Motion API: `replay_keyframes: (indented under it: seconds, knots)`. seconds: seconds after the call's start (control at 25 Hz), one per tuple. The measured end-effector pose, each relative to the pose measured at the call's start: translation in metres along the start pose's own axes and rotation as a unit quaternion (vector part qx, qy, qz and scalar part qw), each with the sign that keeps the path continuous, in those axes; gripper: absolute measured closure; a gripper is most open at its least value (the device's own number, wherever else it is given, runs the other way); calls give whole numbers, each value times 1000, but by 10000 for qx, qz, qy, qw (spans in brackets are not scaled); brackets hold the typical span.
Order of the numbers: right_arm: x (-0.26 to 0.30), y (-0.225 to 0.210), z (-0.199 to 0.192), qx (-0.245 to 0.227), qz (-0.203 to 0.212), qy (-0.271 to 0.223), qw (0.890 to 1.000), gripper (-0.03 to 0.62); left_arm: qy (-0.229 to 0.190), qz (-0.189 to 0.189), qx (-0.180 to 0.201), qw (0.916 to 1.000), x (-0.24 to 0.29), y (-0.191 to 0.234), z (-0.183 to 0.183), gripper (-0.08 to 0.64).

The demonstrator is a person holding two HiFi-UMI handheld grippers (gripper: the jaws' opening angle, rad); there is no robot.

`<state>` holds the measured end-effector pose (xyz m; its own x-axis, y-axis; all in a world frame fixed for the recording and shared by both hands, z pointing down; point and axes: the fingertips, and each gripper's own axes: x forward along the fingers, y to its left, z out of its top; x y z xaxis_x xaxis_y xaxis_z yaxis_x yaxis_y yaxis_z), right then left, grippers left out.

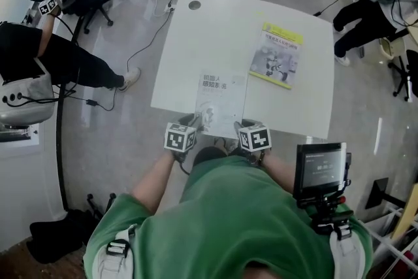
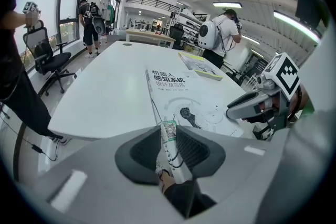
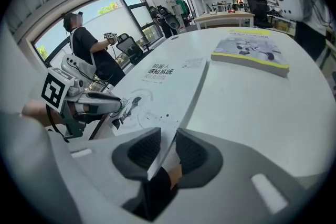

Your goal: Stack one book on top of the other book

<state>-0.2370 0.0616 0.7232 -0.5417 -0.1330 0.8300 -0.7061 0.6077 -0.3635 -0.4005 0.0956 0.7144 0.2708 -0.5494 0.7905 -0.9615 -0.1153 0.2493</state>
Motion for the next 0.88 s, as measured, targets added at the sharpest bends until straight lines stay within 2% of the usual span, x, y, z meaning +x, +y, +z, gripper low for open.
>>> replay_keyframes:
  seconds: [0.4, 0.64, 0.68, 0.76, 0.88]
  knots:
    - [0, 0, -7, 319, 329, -66, 9989, 489, -82, -60, -68, 9999, -1, -3, -8, 454]
    - [-3, 3, -13, 974, 1015, -195, 9899, 474, -167, -249, -374, 9989, -4, -3, -11, 450]
    - [-4, 5, -12, 1054, 1177, -221, 9872, 456, -127, -334, -413, 9985, -4, -3, -12, 440]
    - [-3, 9, -13, 1193, 1488, -164, 9815, 418, 6, -557, -502, 9972, -1, -3, -17, 367]
    - [1, 11, -21, 1271, 1716, 62, 9769, 397, 58, -746, -607, 9953, 2, -2, -22, 342]
